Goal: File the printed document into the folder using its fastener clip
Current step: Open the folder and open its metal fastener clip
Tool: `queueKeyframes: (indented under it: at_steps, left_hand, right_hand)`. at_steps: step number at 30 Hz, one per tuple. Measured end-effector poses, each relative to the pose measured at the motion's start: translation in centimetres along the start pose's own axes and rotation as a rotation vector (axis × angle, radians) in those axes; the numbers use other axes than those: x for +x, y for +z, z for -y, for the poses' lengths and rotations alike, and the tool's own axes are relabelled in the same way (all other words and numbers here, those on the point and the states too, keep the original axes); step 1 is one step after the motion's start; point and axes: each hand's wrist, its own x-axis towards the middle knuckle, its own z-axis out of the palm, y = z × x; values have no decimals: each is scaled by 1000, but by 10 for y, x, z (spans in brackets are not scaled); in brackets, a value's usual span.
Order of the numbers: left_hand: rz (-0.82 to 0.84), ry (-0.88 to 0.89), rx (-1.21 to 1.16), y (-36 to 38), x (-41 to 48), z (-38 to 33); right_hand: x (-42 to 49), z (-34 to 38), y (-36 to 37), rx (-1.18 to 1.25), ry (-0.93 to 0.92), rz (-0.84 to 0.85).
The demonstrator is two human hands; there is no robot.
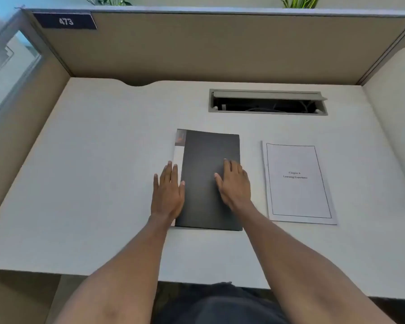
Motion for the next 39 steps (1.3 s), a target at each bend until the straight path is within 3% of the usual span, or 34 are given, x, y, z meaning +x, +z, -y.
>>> queueKeyframes:
  at_steps: [5,14,19,24,28,34,39]
  left_hand:
    - [32,43,-42,8,-16,17]
    - [291,291,89,8,-41,32]
    - [346,371,200,4,-47,35]
    - [265,370,215,1,-52,37]
    - [155,477,302,3,-57,38]
    - [-8,755,465,9,-61,51]
    - [-68,879,474,6,-59,58]
  right_hand:
    - [-6,16,15,-24,-30,70]
    - [-9,34,32,-86,-18,123]
    - [-9,35,37,-92,-6,133]
    - [-8,34,37,-92,-7,143]
    - [-4,31,30,-36,-17,137]
    - [13,15,4,214,34,70]
    - [40,-12,-32,501,183,-115]
